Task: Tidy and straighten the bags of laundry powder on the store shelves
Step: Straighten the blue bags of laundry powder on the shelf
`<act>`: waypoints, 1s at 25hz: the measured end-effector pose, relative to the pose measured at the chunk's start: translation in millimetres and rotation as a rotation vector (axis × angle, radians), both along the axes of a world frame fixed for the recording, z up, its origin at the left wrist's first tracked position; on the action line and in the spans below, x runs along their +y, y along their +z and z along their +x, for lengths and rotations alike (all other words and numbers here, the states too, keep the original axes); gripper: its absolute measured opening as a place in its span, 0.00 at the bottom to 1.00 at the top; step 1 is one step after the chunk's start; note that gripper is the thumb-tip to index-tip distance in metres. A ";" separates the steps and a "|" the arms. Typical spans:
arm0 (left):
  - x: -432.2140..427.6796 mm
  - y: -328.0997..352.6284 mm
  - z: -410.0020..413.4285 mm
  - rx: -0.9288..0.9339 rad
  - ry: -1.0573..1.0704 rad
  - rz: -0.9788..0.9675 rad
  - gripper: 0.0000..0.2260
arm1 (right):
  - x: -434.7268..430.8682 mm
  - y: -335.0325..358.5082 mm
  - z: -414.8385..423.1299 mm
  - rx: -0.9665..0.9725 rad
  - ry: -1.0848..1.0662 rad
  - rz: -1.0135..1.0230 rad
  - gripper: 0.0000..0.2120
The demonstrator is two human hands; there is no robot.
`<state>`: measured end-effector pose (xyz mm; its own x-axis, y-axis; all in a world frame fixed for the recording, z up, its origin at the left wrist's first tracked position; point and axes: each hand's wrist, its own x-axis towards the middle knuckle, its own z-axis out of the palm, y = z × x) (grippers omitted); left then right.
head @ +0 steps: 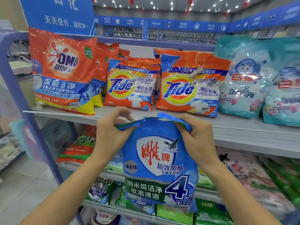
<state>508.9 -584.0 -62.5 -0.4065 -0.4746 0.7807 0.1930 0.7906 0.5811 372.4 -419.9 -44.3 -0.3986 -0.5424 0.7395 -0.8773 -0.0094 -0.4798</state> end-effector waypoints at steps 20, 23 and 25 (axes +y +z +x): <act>258.3 -23.6 -143.9 -0.418 -0.798 0.837 0.44 | 255.1 160.2 -144.5 0.079 -0.327 -0.070 0.23; 268.2 -15.2 -161.1 -0.435 -0.869 0.816 0.44 | 265.1 160.6 -170.1 -0.025 -0.336 -0.075 0.21; 268.3 -7.9 -170.4 -0.400 -0.874 0.821 0.42 | 268.5 166.1 -180.0 -0.150 -0.320 -0.109 0.19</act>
<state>338.5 -315.7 -70.4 -0.9674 -0.2144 0.1348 0.1655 -0.1322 0.9773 192.4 -151.4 121.9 -0.6439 -0.2939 0.7064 -0.7640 0.1962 -0.6147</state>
